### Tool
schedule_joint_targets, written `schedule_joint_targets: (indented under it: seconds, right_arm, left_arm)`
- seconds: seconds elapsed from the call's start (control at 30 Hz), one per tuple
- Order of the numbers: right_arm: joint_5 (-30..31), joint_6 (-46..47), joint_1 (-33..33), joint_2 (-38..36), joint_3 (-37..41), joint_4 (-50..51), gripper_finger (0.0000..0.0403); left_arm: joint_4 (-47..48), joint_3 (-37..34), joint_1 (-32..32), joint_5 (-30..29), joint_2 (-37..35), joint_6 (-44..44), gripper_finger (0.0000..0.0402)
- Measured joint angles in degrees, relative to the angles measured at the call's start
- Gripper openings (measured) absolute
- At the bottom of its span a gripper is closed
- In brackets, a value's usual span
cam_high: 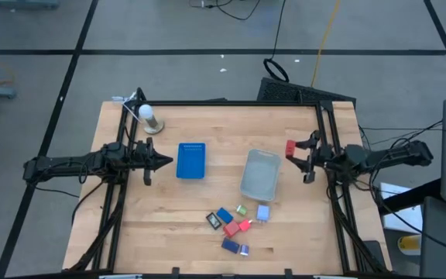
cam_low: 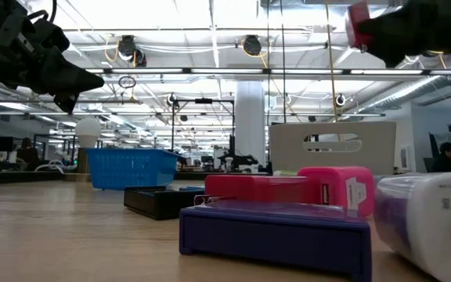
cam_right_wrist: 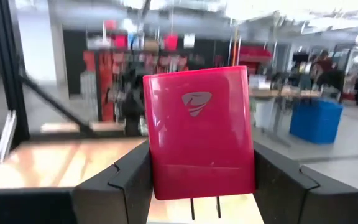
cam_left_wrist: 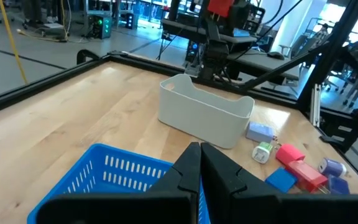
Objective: Pick & Place Office items
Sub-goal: Put the red charger adapter into the gray bin
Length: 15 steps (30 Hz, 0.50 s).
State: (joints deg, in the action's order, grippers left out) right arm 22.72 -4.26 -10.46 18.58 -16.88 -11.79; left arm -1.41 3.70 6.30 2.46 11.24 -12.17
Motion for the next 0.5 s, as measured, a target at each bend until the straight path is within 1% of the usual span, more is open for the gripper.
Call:
schedule_joint_targets:
  seconds: [0.13,0.27,0.4,0.43,0.5]
  right_arm:
    - [0.05,-0.41,0.0,9.25,-10.5,8.3,0.0208]
    - [0.97,0.06,0.43,20.68,-21.75,19.64,0.0208]
    - [1.09,0.55,2.88,31.37,-31.7,30.95,0.0208]
    - [0.97,0.57,3.52,33.87,-33.96,33.55,0.0208]
    - [-1.11,0.52,4.73,38.55,-37.64,39.26,0.0208]
  left_arm:
    - [-0.02,0.0,-0.01,0.07,-0.02,-0.74,0.001]
    - [-0.03,0.0,-0.01,0.07,-0.02,0.31,0.001]
    - [-0.04,0.0,-0.02,0.06,-0.02,0.37,0.001]
    - [-0.03,0.0,-0.02,0.06,0.0,0.1,0.001]
    - [-0.03,0.0,-0.01,0.07,-0.01,0.05,0.001]
